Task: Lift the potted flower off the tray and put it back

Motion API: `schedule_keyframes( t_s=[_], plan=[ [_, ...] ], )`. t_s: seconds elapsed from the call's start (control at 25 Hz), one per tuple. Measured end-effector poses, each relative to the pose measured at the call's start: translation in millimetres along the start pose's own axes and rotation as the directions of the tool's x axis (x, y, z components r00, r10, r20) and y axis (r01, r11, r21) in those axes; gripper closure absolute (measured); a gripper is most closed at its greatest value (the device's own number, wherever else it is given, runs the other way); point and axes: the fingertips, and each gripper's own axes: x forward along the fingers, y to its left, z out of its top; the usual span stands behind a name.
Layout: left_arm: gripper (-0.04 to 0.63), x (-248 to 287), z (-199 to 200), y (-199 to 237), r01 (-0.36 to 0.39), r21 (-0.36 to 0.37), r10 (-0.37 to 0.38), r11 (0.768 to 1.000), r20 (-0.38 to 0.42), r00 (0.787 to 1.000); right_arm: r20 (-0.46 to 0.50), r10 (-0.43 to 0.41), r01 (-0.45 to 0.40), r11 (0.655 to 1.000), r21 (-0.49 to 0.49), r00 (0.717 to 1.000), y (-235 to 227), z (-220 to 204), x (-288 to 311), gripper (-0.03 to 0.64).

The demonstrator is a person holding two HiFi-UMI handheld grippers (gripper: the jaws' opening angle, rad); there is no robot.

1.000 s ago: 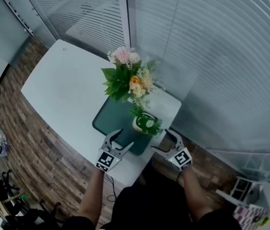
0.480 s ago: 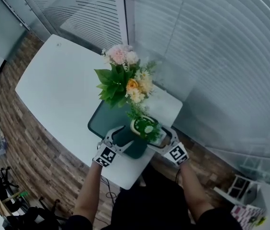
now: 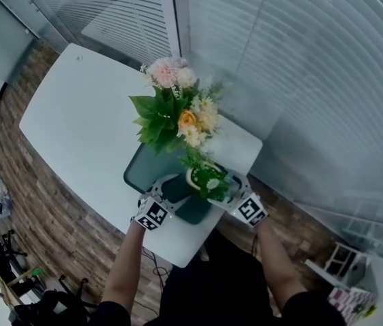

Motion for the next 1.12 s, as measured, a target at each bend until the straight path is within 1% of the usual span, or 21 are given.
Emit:
schedule_keyframes(
  t_s=[0.12, 0.24, 0.4, 0.48, 0.6, 0.72, 0.88, 1.12],
  plan=[
    [0.318, 5, 0, -4, 0.015, 0.006, -0.015, 1.000, -0.004, 1.000, -0.010, 0.004, -0.004, 1.000, -0.009, 1.000, 1, -3, 2, 0.212],
    [0.318, 11, -2, -6, 0.027, 0.041, -0.026, 0.999, -0.031, 0.999, -0.021, 0.010, -0.011, 1.000, -0.016, 1.000, 2, -2, 5, 0.212],
    [0.318, 17, 0, -2, 0.011, 0.049, -0.009, 0.999, -0.030, 0.999, -0.030, 0.024, -0.025, 0.999, -0.040, 0.999, 0, 3, 8, 0.212],
    [0.318, 20, 0, -2, 0.023, 0.058, -0.021, 0.998, -0.035, 0.999, -0.039, 0.036, -0.038, 0.998, -0.041, 0.999, 0, 1, 11, 0.212],
    [0.316, 23, -1, -3, 0.039, 0.058, -0.037, 0.998, -0.043, 0.998, -0.016, 0.039, -0.039, 0.998, -0.041, 0.999, 0, -1, 16, 0.212],
    [0.314, 24, 0, -2, 0.041, 0.053, -0.039, 0.998, -0.042, 0.998, -0.041, 0.033, -0.035, 0.999, -0.037, 0.999, -2, 2, 14, 0.213],
    [0.308, 26, -1, -2, 0.042, 0.043, -0.040, 0.998, -0.041, 0.998, -0.015, 0.015, -0.016, 1.000, -0.017, 1.000, -7, 5, 17, 0.215],
    [0.304, 28, -2, -2, 0.031, 0.027, -0.030, 0.999, -0.037, 0.999, -0.050, 0.021, -0.022, 0.999, -0.023, 0.999, -8, 2, 15, 0.215]
  ],
)
